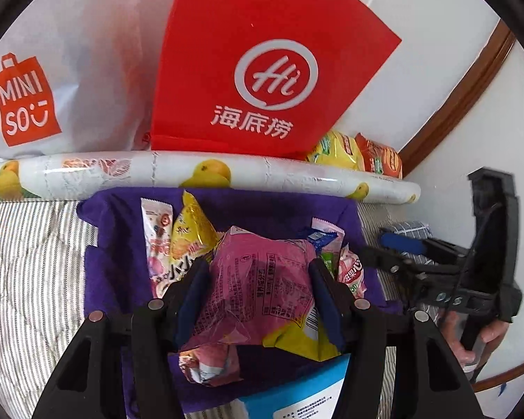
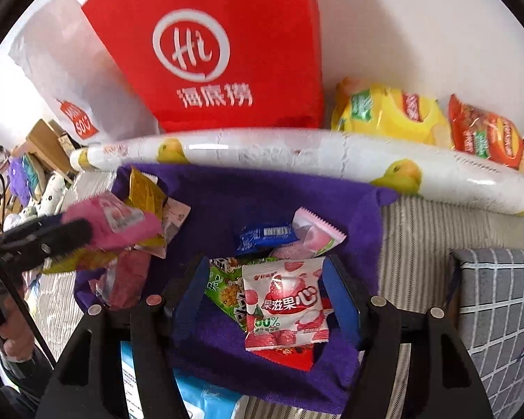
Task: Organize snacks
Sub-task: 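Open the right gripper over the towel while left releases the pink bag there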
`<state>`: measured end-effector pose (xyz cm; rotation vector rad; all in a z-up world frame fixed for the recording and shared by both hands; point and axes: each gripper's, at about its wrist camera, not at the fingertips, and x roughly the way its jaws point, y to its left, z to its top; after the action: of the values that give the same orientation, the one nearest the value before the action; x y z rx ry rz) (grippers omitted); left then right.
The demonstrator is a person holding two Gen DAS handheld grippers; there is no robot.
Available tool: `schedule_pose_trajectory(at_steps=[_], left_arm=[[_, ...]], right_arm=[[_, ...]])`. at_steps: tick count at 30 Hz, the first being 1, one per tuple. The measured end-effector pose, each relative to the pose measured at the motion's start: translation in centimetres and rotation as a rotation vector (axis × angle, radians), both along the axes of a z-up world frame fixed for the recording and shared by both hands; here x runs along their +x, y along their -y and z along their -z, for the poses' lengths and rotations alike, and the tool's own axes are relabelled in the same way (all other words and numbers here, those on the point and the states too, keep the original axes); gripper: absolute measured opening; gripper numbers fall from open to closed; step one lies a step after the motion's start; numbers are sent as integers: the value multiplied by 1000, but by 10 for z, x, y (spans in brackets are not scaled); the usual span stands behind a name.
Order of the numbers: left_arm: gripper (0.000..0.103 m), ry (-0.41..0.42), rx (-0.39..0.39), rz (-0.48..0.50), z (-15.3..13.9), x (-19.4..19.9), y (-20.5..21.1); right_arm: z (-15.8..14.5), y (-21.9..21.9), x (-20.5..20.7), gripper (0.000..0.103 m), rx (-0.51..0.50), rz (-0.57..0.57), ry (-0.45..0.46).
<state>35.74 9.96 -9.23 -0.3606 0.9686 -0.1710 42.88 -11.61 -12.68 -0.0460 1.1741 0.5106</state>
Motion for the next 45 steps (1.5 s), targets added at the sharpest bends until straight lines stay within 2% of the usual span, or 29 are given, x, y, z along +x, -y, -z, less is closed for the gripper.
schedule_pose_trajectory(at_steps=[7, 22, 34, 37, 45], left_arm=[[57, -41, -11, 0, 14, 4, 14], [57, -84, -20, -3, 27, 9, 20], [60, -98, -6, -2, 27, 13, 22], [64, -89, -6, -9, 24, 11, 19], [65, -65, -2, -18, 14, 4, 13]], right_arm=[[-14, 12, 1, 66, 39, 37, 21], [-18, 6, -5, 66, -9, 27, 67], [-22, 8, -6, 66, -4, 36, 71], [-22, 8, -6, 66, -4, 34, 69], [-26, 4, -9, 66, -9, 29, 78]])
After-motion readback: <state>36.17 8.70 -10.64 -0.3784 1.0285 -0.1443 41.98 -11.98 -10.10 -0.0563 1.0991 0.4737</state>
